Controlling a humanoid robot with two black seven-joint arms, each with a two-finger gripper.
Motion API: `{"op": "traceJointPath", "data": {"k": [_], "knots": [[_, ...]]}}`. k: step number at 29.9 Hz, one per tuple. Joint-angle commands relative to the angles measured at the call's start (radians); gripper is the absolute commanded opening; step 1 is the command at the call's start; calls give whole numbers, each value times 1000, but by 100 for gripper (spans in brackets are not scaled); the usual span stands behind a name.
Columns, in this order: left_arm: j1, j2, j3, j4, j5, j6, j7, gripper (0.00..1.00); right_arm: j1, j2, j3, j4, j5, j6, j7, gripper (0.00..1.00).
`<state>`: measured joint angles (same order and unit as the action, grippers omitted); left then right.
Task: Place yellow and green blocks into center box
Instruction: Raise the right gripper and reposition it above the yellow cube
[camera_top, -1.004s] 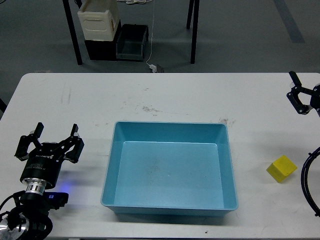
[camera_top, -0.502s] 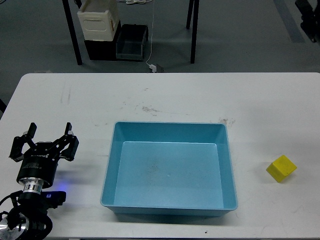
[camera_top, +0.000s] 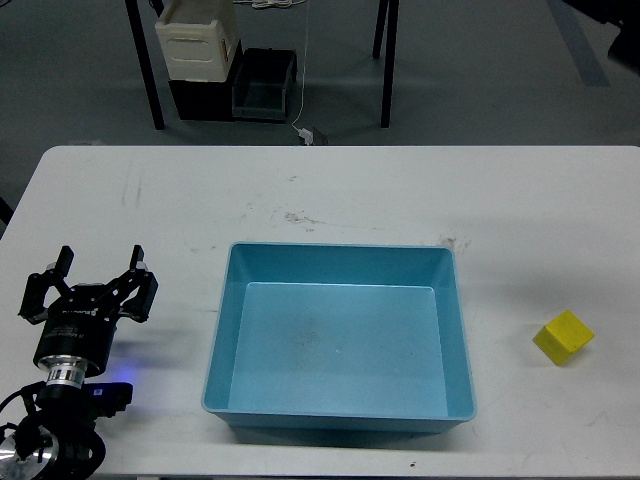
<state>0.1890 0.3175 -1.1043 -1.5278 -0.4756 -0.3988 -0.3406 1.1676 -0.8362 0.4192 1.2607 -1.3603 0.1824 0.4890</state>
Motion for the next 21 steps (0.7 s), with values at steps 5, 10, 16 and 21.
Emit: {"op": "traceJointPath", "data": {"k": [5,10,16,21], "knots": [[1,-3,1,12,0,-2,0,100,41,-144,-143,112,-335,219,0,99],[-5,-20,1,12,2,0,0,100,27,-279,-258,233,-498,252,0,98],[-11,-20,-2,14,2,0,0,100,15,-323,-451,252,-757,250,0,98],[-11,-20,0,17,2,-2,0,100,-11,-328,-497,243,-747,247,0,98]]}}
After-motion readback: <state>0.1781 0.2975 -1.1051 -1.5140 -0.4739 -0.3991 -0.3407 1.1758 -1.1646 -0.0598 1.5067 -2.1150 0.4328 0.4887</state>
